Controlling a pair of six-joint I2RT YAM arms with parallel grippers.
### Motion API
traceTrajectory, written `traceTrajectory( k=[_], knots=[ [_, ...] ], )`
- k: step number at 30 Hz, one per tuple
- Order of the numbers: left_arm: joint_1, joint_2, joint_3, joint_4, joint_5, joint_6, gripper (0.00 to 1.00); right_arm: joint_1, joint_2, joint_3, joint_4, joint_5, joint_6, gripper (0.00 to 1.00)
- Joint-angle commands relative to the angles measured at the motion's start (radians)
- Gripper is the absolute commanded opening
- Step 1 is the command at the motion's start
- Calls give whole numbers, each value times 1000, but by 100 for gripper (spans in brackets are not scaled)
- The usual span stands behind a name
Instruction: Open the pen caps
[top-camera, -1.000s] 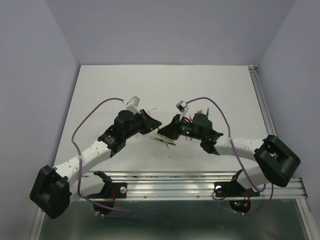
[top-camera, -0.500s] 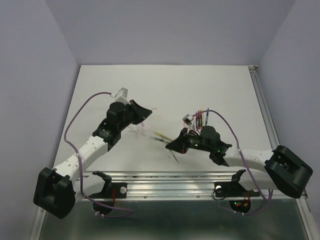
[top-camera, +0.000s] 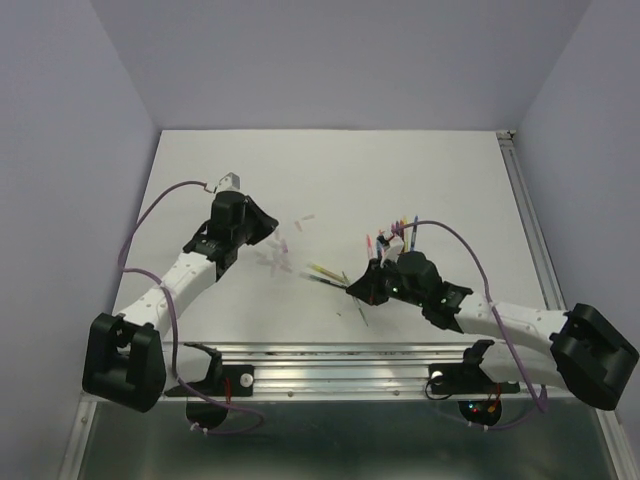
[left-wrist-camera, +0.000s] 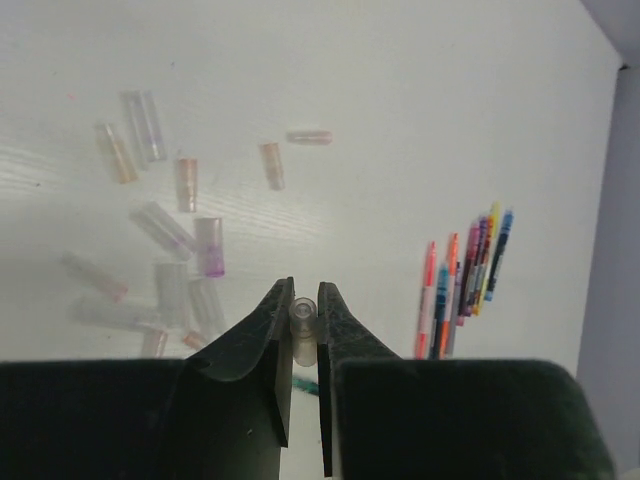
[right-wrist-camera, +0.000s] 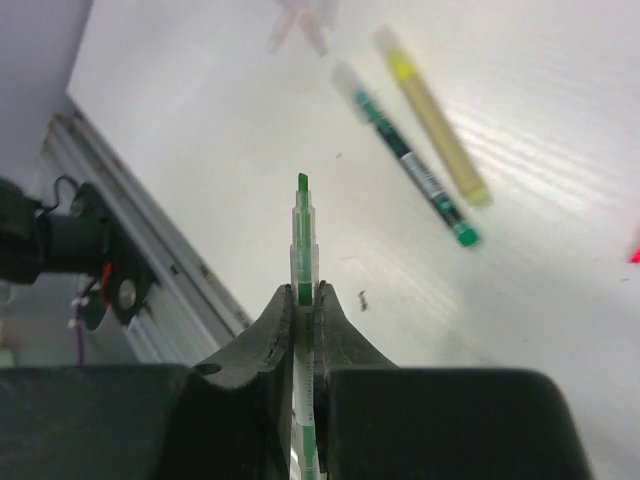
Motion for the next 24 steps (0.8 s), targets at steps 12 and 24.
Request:
traceTrajectory(
  k=[12,24],
  knots=[
    [3,126,28,-244,-271,111,0,-121,356,332,-149,445,-158,1],
    [3,346,157,-251,-303,157,3,-161,504,428,-125,454,-207,1]
  ],
)
